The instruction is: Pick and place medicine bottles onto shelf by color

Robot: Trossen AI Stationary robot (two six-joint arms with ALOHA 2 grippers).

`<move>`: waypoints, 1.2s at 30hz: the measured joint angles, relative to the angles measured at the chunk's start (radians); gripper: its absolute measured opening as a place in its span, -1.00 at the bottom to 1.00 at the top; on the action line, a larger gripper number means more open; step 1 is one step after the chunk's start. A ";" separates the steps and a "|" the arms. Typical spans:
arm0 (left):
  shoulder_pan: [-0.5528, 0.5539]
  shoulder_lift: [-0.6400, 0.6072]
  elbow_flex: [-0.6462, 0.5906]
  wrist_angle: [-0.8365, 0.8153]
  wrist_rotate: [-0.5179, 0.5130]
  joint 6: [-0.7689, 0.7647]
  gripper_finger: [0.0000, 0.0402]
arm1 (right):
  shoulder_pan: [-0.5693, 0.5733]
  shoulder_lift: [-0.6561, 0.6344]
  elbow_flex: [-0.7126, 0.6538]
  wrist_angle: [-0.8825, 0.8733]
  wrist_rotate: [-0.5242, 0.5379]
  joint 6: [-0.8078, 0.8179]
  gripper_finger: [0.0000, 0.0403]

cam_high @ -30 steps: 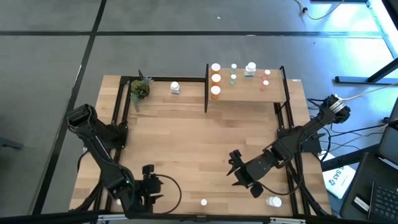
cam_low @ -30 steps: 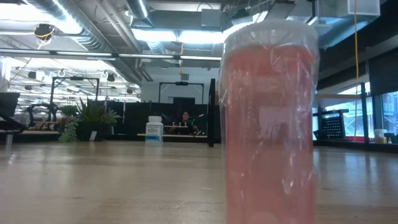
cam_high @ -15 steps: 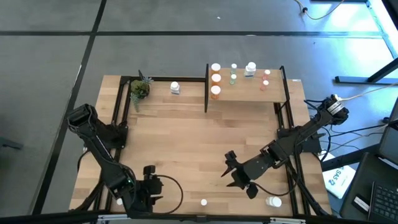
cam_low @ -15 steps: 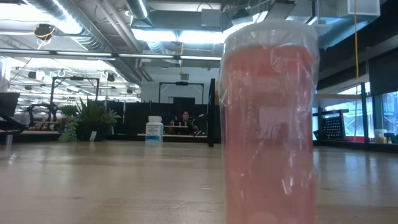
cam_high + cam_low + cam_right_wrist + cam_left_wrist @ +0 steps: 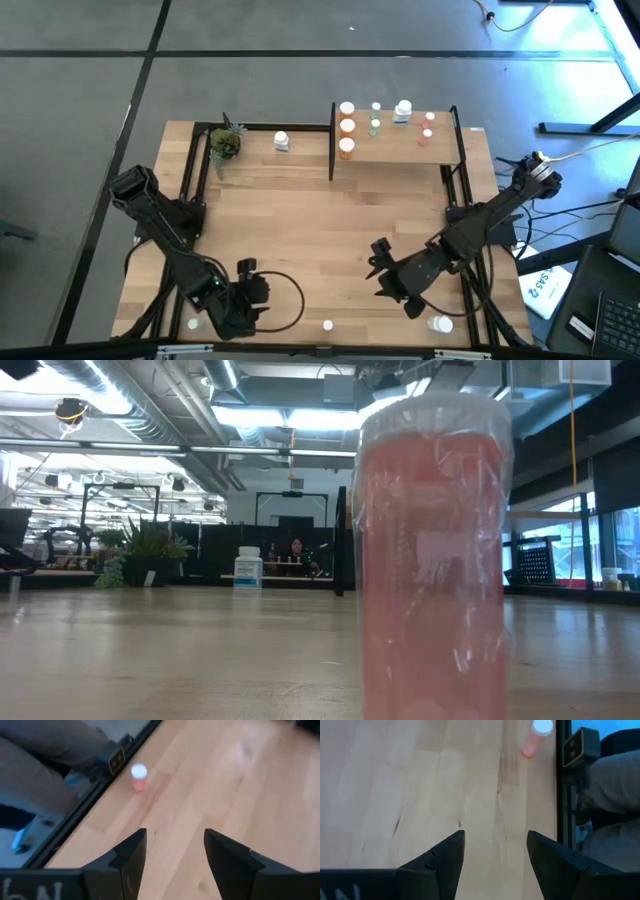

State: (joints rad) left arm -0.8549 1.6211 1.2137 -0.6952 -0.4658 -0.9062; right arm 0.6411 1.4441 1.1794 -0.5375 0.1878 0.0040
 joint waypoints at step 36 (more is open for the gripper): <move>-0.071 0.000 0.000 -0.012 0.250 -0.005 0.04 | 0.018 0.001 0.170 -0.333 -0.103 0.306 0.00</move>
State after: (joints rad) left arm -0.9262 1.6211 1.2137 -0.7075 -0.2161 -0.9110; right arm 0.6590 1.4448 1.3495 -0.8708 0.0853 0.3104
